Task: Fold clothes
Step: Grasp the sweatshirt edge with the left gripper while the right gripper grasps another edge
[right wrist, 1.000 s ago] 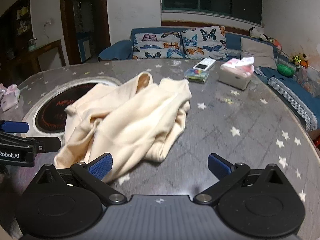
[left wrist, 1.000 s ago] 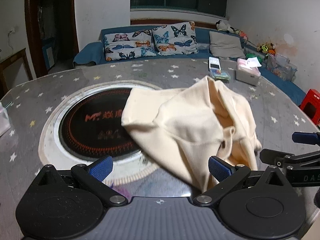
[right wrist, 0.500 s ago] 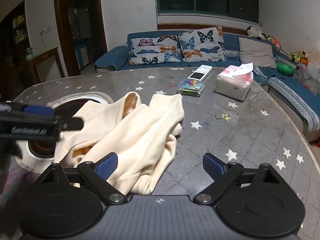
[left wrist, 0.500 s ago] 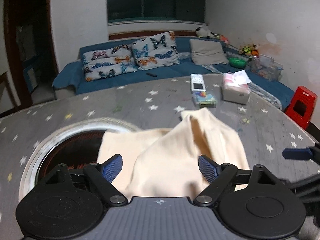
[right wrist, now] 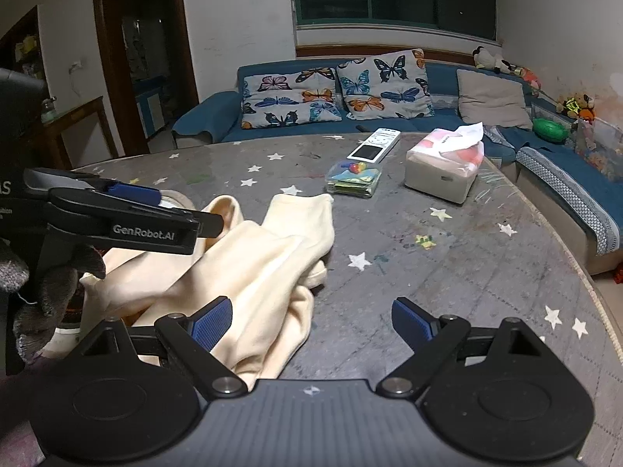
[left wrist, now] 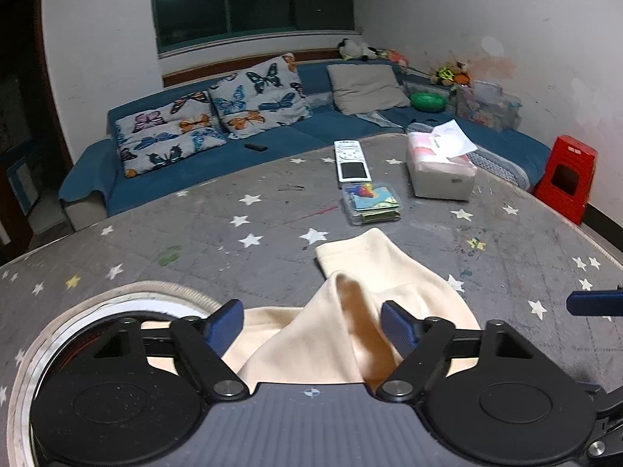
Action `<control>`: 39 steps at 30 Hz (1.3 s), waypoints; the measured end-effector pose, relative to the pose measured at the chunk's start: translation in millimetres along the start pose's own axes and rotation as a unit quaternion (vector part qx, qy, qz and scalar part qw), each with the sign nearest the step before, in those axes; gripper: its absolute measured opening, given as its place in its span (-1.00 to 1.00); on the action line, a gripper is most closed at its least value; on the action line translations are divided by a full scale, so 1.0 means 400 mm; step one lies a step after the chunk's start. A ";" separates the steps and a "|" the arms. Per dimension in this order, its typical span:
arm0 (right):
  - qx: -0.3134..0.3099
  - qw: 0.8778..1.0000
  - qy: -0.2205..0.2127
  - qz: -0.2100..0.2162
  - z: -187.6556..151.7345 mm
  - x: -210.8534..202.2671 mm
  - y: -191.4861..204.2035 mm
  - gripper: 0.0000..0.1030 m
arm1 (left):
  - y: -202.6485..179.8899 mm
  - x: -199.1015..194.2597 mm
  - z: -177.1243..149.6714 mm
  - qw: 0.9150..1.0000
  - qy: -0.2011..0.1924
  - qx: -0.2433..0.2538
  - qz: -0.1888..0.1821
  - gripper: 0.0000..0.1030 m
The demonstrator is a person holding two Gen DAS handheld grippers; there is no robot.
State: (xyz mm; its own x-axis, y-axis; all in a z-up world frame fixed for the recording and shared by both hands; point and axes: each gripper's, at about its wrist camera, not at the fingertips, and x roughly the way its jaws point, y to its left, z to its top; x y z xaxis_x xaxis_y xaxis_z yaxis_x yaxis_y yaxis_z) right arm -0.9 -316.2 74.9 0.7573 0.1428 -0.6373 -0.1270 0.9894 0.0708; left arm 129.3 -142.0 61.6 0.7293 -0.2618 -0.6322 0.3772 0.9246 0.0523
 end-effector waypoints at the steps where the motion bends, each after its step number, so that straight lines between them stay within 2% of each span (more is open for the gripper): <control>1: 0.000 1.000 0.000 0.000 0.002 0.002 -0.002 0.77 | 0.000 0.005 0.001 1.000 0.001 0.001 -0.003 0.42; 4: -0.002 1.000 -0.002 0.000 0.009 0.005 -0.005 0.77 | 0.001 0.020 0.005 1.000 0.003 0.004 -0.013 0.15; 6: -0.003 1.000 -0.001 0.000 0.012 0.009 -0.007 0.77 | 0.004 0.026 0.005 1.000 0.006 0.002 -0.023 -0.21; 7: -0.003 1.000 -0.001 0.000 0.014 0.012 -0.008 0.77 | 0.006 0.028 0.005 1.000 0.006 0.001 -0.028 -0.29; 9: -0.005 1.000 -0.001 0.000 0.017 0.016 -0.010 0.74 | 0.010 0.031 0.005 0.999 0.005 0.001 -0.037 -0.61; 12: -0.008 1.000 -0.001 0.003 0.026 0.020 -0.006 0.71 | 0.014 0.029 0.002 0.999 -0.002 0.003 -0.047 -0.76; 19: -0.015 1.000 -0.003 0.009 0.054 0.039 0.000 0.64 | 0.029 0.034 0.006 0.998 -0.003 -0.005 -0.060 -0.70; 20: -0.015 1.000 -0.003 0.010 0.057 0.042 0.002 0.63 | 0.032 0.035 0.008 0.998 -0.004 -0.007 -0.064 -0.62; 21: -0.015 1.000 -0.003 0.013 0.061 0.045 0.004 0.63 | 0.033 0.034 0.011 0.998 -0.006 -0.008 -0.067 -0.44; 23: -0.018 1.000 -0.003 0.015 0.067 0.051 0.008 0.63 | 0.030 0.037 0.017 0.997 -0.007 -0.005 -0.071 -0.29; 25: -0.020 1.000 -0.002 0.018 0.072 0.057 0.014 0.62 | 0.027 0.043 0.020 0.997 -0.006 0.002 -0.074 -0.33; 26: -0.021 1.000 -0.001 0.019 0.072 0.059 0.016 0.62 | 0.027 0.046 0.019 0.997 -0.004 0.004 -0.075 -0.51; 27: -0.022 1.000 0.000 0.020 0.073 0.060 0.020 0.62 | 0.030 0.047 0.015 0.997 -0.003 0.004 -0.075 -0.80; 29: -0.027 0.999 0.001 0.023 0.074 0.061 0.028 0.61 | 0.036 0.048 0.007 0.997 -0.002 0.004 -0.073 -0.89; 33: -0.034 0.999 0.002 0.027 0.076 0.063 0.042 0.59 | 0.071 0.005 -0.010 0.998 -0.023 -0.021 -0.060 -0.90; 37: -0.043 0.998 0.001 0.038 0.087 0.074 0.066 0.53 | 0.113 -0.079 -0.027 0.997 -0.062 -0.046 -0.029 -0.90; 39: -0.049 0.998 -0.001 0.043 0.092 0.081 0.083 0.50 | 0.136 -0.116 -0.036 0.995 -0.076 -0.059 -0.028 -0.90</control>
State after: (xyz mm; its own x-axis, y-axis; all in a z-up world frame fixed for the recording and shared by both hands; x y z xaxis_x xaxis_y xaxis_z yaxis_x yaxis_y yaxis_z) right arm 43.1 -277.6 84.8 0.7422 0.2273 -0.6305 -0.2540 0.9659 0.0493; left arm 107.9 -75.6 82.8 0.7896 -0.3448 -0.5076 0.3566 0.9310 -0.0777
